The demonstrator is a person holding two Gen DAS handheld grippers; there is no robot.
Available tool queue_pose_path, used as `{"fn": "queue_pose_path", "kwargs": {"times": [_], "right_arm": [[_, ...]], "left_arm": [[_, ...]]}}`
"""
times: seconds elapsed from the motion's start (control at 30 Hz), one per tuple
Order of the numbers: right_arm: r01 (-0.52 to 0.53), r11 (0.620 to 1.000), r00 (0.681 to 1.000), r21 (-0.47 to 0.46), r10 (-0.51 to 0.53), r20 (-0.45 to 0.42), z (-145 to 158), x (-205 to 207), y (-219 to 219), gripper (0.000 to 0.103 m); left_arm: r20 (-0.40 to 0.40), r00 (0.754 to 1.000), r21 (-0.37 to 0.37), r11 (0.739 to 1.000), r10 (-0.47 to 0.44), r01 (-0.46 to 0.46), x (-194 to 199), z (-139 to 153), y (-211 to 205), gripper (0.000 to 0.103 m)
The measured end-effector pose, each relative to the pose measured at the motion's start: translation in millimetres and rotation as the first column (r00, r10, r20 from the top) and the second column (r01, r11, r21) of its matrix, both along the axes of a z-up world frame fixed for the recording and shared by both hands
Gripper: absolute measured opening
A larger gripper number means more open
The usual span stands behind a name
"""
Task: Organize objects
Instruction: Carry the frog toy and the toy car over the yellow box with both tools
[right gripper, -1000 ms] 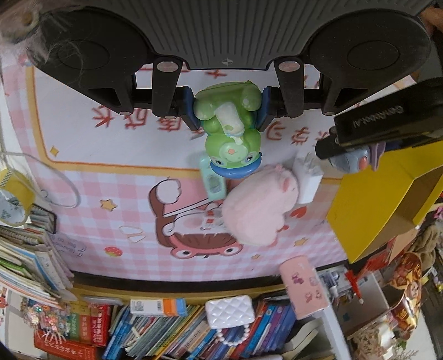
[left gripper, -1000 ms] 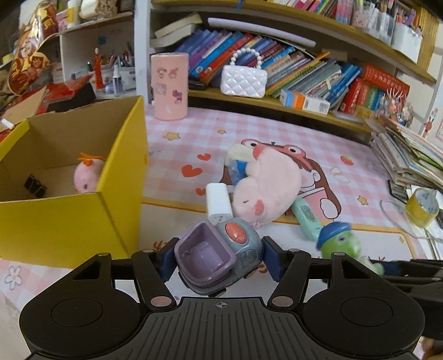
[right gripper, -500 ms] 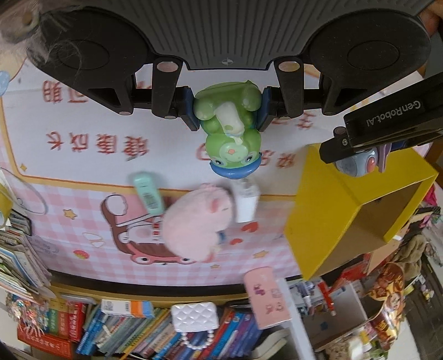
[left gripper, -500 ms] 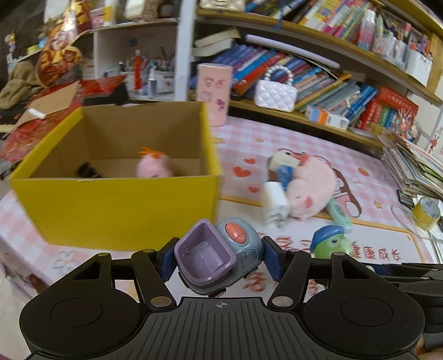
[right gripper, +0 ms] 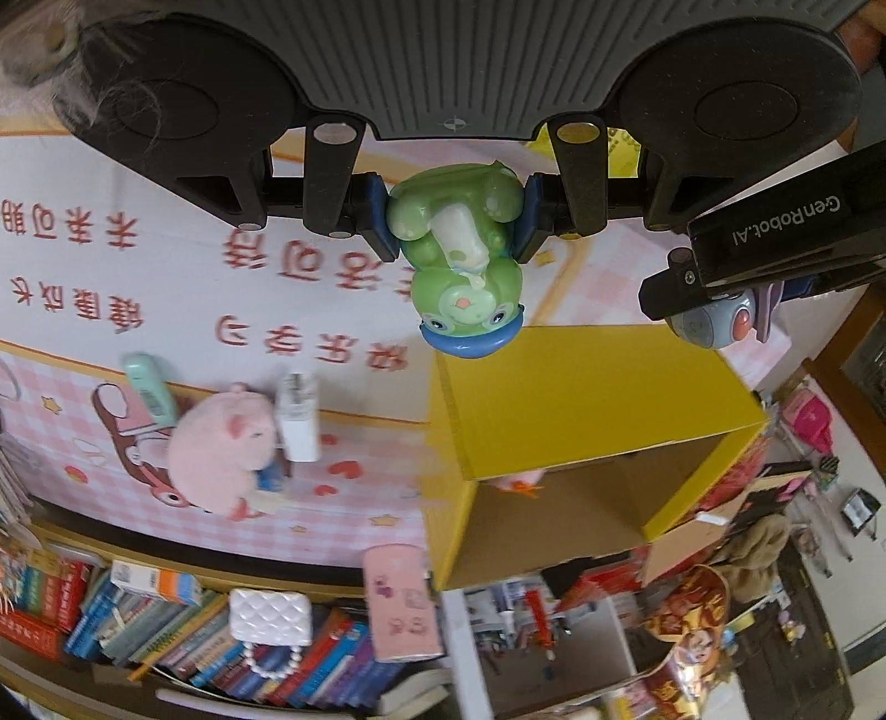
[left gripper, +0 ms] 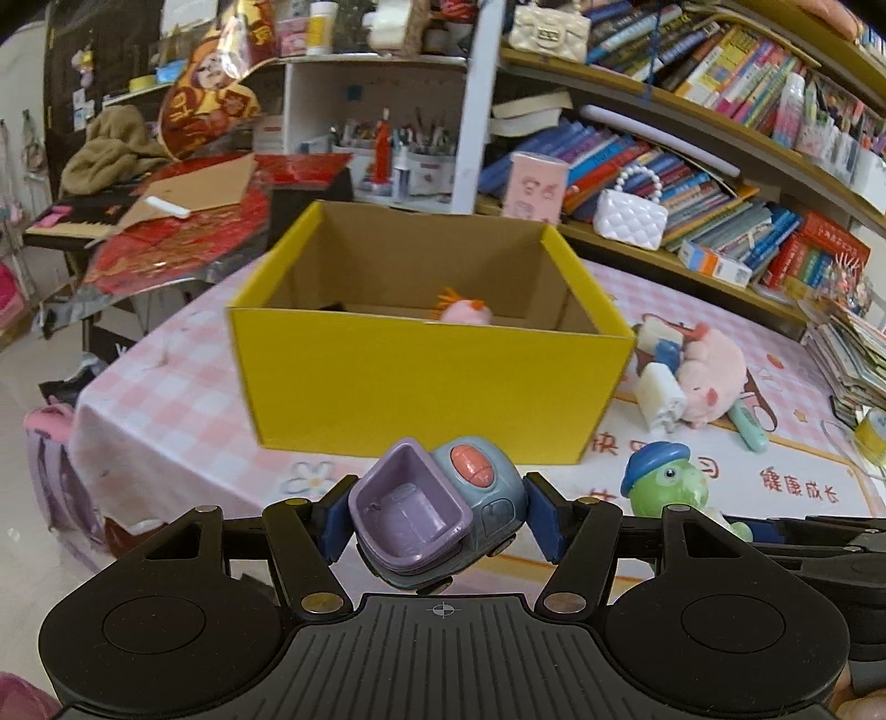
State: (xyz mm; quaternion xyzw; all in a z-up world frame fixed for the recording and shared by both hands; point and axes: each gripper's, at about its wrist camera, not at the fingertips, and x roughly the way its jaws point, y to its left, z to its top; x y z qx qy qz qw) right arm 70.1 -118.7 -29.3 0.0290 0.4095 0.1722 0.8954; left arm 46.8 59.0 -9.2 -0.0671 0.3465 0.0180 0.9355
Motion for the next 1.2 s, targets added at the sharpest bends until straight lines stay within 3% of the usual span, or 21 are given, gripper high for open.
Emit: {"fn": "queue_pose_path", "kwargs": {"times": [0.77,1.2], "right_arm": [[0.047,0.997,0.996,0.066,-0.052,0.069,11.5,-38.9,70.3,0.041],[0.099,0.993,0.976,0.068,-0.111,0.19,44.0,10.5,62.3,0.041]], "left_arm": [[0.101,0.994,0.035,0.999,-0.037,0.034,-29.6,21.0,68.2,0.062],[0.215,0.976,0.02,1.0,-0.022,0.018,17.1,48.8,71.9,0.062]]}}
